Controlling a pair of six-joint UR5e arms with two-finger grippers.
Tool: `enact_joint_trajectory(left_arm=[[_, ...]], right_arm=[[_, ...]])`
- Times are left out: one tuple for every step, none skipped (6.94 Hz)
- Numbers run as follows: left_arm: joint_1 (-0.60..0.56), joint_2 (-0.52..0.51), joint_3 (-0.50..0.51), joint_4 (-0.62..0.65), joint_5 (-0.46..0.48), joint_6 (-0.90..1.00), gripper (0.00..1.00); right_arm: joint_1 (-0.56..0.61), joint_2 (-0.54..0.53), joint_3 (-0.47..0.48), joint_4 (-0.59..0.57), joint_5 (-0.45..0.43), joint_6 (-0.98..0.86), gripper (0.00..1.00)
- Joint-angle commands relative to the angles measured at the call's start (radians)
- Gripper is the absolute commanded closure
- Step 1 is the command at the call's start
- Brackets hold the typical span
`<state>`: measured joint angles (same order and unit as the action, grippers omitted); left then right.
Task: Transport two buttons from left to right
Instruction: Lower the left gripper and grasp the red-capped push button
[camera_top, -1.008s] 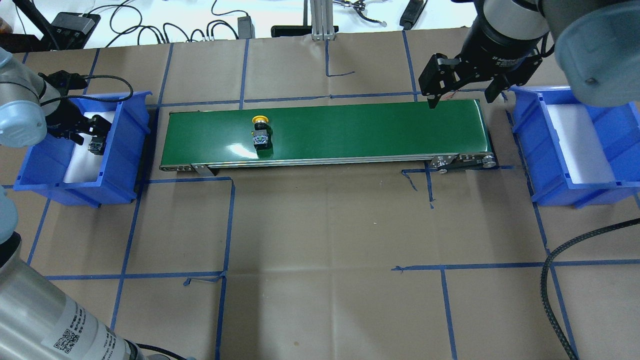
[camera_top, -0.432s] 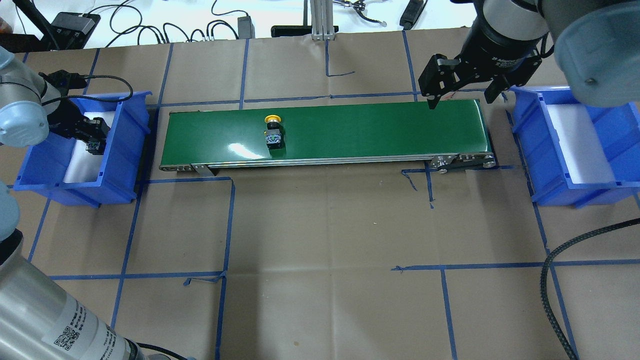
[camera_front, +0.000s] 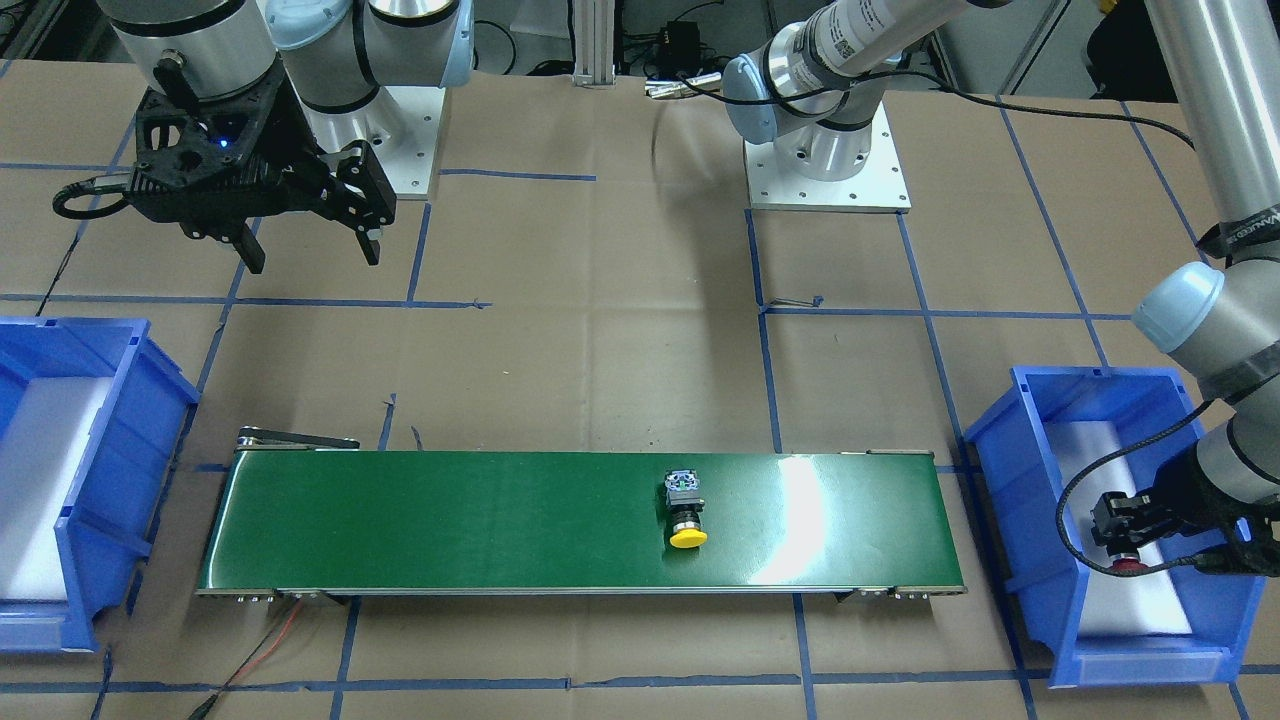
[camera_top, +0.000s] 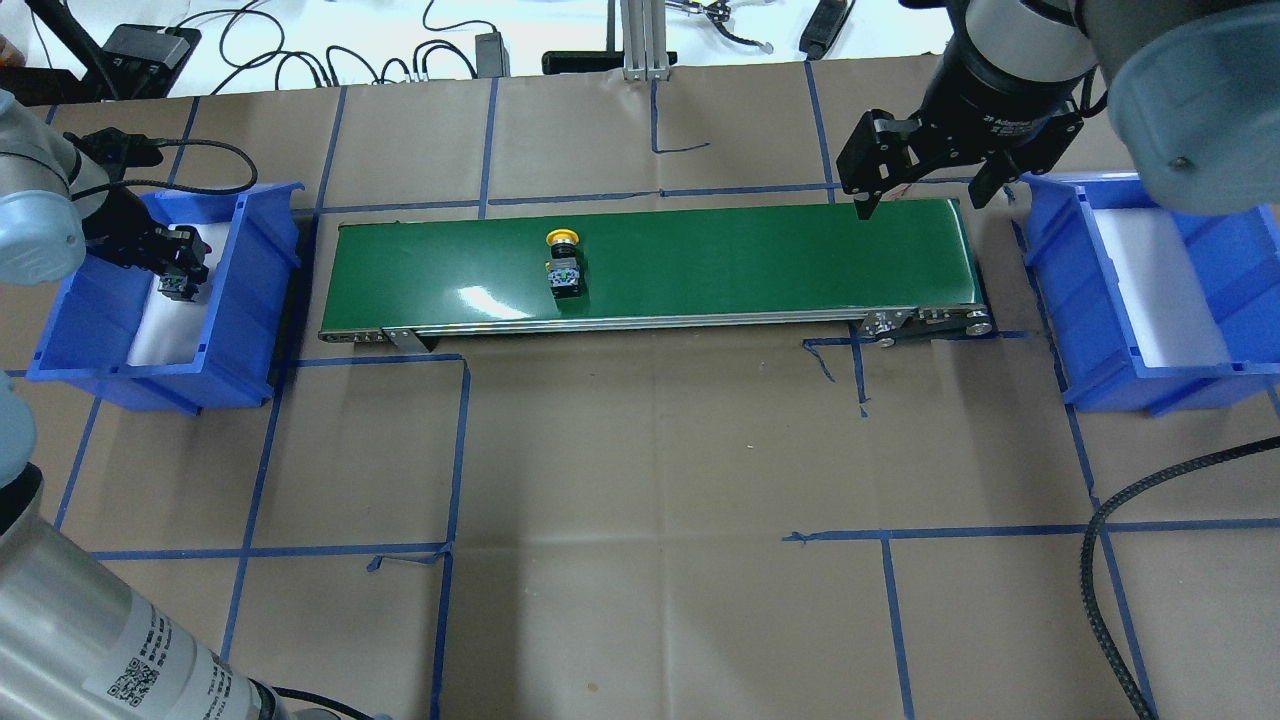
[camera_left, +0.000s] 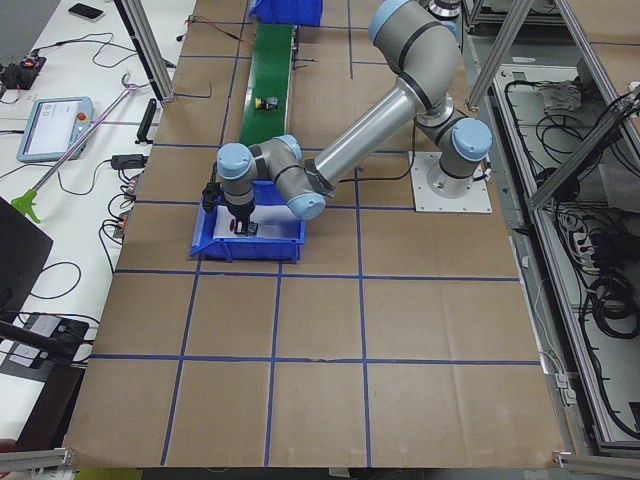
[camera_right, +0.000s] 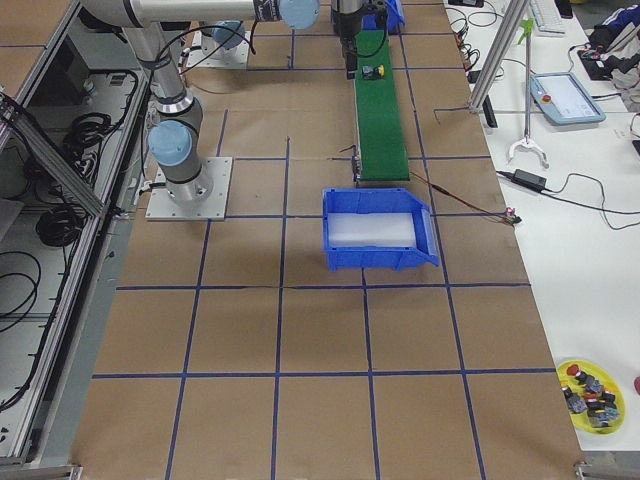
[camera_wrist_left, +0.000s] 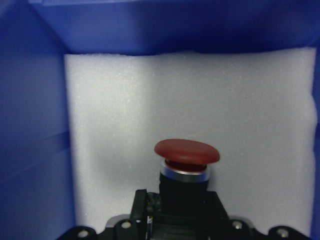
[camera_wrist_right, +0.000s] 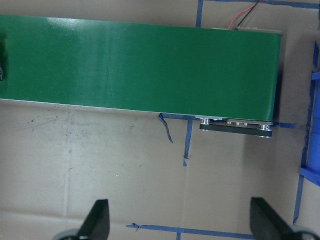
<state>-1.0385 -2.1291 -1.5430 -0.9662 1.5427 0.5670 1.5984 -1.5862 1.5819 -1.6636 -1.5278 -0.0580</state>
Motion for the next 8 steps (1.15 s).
enact_joint_trajectory(left_arm=[[-0.003,0.055,0.055,-0.128,0.000,0.001,0.94],[-0.003,0.087,0.096,-0.232,0.000,0.001,0.94],[-0.003,0.124,0.131,-0.318,0.026,0.001,0.94],[-0.003,0.152,0.150,-0.380,0.040,-0.001,0.94],[-0.005,0.162,0.152,-0.390,0.040,-0.003,0.94],[-0.014,0.164,0.150,-0.391,0.040,-0.013,0.94],[-0.049,0.169,0.141,-0.390,0.043,-0.051,0.94],[-0.092,0.182,0.130,-0.390,0.045,-0.120,0.94]], right_arm=[[0.000,0.000,0.000,0.001,0.000,0.001,0.00],[0.000,0.000,0.000,0.001,-0.002,0.001,0.00],[0.000,0.000,0.000,-0.001,-0.002,0.001,0.00],[0.000,0.000,0.000,-0.001,-0.002,0.001,0.00],[0.000,0.000,-0.002,-0.001,-0.002,0.001,0.00],[0.000,0.000,0.000,0.001,-0.002,0.001,0.00],[0.000,0.000,0.000,0.001,-0.002,0.007,0.00],[0.000,0.000,0.000,0.001,-0.002,0.007,0.00]])
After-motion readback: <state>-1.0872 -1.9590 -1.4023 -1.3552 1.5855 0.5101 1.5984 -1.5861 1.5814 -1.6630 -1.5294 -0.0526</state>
